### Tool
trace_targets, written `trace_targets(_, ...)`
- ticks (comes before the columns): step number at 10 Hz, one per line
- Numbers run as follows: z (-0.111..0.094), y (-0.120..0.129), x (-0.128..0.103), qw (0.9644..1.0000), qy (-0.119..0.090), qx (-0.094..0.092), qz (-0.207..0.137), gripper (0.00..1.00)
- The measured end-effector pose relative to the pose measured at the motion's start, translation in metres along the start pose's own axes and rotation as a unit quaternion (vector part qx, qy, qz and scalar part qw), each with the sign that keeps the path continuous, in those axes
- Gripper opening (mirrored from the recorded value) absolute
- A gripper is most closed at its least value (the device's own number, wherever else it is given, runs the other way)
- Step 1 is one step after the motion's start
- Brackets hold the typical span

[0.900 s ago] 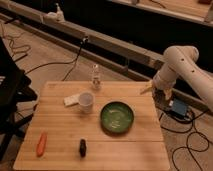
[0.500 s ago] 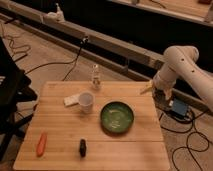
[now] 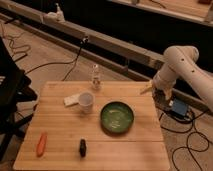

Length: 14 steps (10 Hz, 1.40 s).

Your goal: Knock the eraser over

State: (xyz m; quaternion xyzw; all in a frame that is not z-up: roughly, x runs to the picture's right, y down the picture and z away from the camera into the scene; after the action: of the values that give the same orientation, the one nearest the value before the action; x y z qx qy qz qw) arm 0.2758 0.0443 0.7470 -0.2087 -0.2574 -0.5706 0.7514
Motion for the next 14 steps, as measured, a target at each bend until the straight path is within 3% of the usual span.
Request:
trace_targets(5, 0.0, 0.0, 0.0, 1.0, 0.0, 0.0, 0.0, 0.78)
trace_targets(11, 0.0, 0.0, 0.0, 1.0, 0.0, 0.0, 0.0, 0.2)
trace_targets(12, 0.004, 0.001, -0.004, 1.0, -0.006, -0.002, -0.005, 0.09)
trace_targets(14, 0.018, 0.0, -0.019, 0.9995, -0.028, 0.001, -0.016, 0.0)
